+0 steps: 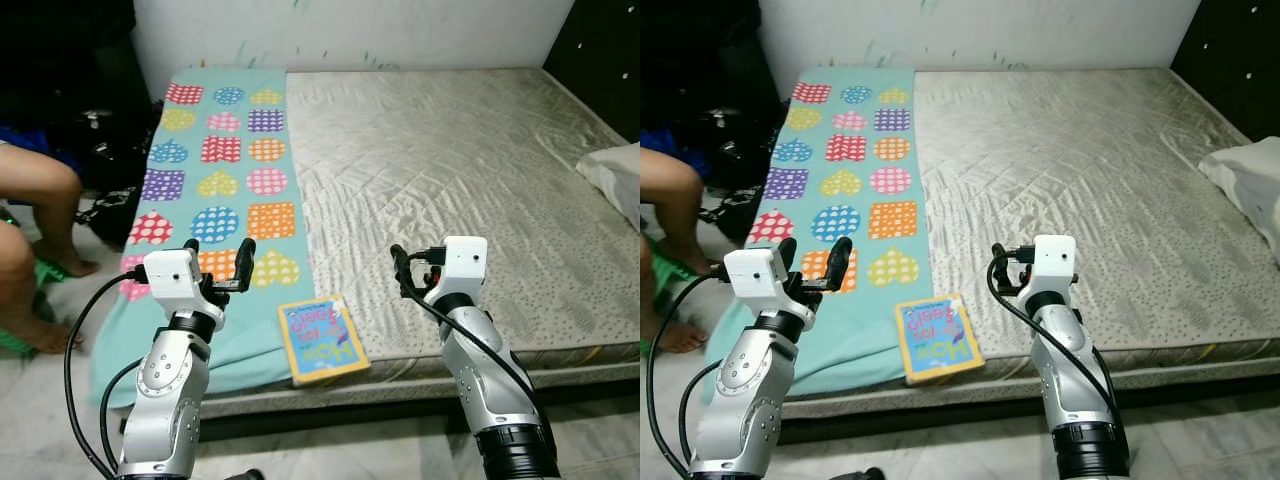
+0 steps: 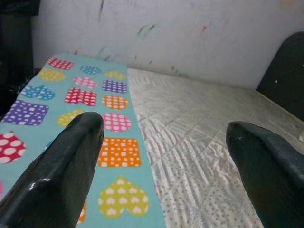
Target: Clean up the room
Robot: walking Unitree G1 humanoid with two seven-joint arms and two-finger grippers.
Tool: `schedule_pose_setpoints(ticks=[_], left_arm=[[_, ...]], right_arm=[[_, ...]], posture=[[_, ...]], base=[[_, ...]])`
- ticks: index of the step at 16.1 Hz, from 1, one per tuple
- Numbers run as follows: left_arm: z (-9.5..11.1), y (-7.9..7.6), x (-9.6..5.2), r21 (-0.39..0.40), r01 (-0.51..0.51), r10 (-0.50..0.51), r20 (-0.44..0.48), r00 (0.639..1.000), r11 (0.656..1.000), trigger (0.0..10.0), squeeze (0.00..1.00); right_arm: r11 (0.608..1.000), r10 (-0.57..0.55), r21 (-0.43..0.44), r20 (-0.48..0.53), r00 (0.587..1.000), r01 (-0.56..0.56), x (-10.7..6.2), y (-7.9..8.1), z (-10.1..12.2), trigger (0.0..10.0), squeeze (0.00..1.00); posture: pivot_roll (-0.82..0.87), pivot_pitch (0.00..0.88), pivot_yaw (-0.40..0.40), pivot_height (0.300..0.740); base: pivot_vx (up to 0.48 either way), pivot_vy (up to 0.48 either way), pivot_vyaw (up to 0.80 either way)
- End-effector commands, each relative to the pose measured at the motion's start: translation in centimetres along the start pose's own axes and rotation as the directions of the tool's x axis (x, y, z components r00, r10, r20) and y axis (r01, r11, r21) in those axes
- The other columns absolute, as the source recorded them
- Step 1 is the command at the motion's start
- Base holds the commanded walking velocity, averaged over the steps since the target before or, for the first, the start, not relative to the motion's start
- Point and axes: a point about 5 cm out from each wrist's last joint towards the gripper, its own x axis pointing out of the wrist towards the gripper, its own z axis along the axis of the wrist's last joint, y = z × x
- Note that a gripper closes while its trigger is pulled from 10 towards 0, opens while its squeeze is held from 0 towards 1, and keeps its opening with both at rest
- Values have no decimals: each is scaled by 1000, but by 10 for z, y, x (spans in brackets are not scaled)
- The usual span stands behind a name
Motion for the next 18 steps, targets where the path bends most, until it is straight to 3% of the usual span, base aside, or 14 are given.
schedule_pose_setpoints(ticks=[1,9,16,18], left_arm=[[-1,1,-2,9,3,-3,-4,1000,1000,10000,0],[-1,1,-2,11,1,-1,-10,1000,1000,10000,0],[-4,4,-1,-4,-32,31,-31,999,999,10000,0],[-4,3,-1,-3,-35,35,-33,999,999,10000,0]], right_arm=[[1000,-14,7,15,1000,14,0,-3,3,10000,0],[1000,-27,15,5,1000,27,-1,-4,0,10000,0],[999,-38,9,-1,999,38,-2,-7,-1,10000,0],[999,-37,6,-5,999,37,-2,-8,-2,10000,0]], posture=[[-31,91,-17,740],[-30,99,-14,740],[-32,106,-16,740],[-32,108,-19,740]], base=[[292,0,0],[292,0,-313],[0,0,0],[0,0,-622]])
